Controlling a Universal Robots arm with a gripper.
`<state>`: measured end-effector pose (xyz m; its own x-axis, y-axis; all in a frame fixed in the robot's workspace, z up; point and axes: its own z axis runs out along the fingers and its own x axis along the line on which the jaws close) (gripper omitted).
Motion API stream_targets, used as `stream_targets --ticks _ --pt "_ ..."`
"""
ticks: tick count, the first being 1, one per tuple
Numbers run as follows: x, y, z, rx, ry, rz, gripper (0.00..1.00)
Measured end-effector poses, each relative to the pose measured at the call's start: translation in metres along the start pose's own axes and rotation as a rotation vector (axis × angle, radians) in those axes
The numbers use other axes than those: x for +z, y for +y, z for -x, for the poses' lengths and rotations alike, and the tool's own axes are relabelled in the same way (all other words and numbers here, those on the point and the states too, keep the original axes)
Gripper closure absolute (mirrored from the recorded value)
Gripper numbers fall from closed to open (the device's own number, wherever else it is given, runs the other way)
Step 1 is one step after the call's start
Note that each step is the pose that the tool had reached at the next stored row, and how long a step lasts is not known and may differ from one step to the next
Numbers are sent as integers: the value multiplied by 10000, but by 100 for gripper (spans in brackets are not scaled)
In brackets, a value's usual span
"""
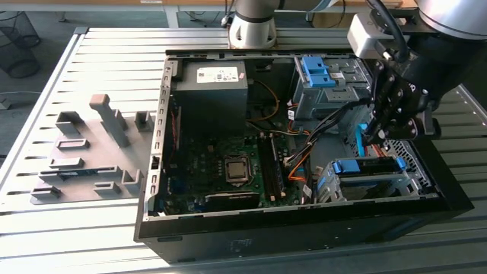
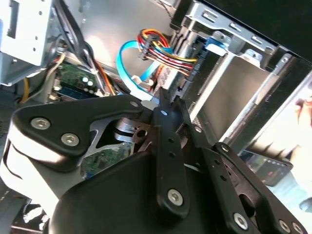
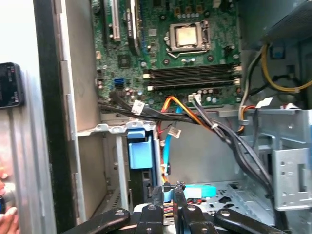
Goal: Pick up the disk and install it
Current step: 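Insert the second disk wire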
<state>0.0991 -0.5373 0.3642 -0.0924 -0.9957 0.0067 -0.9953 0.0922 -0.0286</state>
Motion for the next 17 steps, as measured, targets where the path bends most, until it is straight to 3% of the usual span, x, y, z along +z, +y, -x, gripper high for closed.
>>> stream_targets --ticks 4,6,7,10,14,16,17 --pt "-14 0 0 11 -400 62 77" --pt "-18 1 -2 19 -689 93 77" --pt "-17 0 -6 21 -786 101 77" --pt "-16 0 -10 21 -782 98 77" --pt "-15 0 -11 15 -607 52 77" --pt "-13 -1 -12 13 -582 30 78" --pt "-14 -1 -12 13 -581 30 84"
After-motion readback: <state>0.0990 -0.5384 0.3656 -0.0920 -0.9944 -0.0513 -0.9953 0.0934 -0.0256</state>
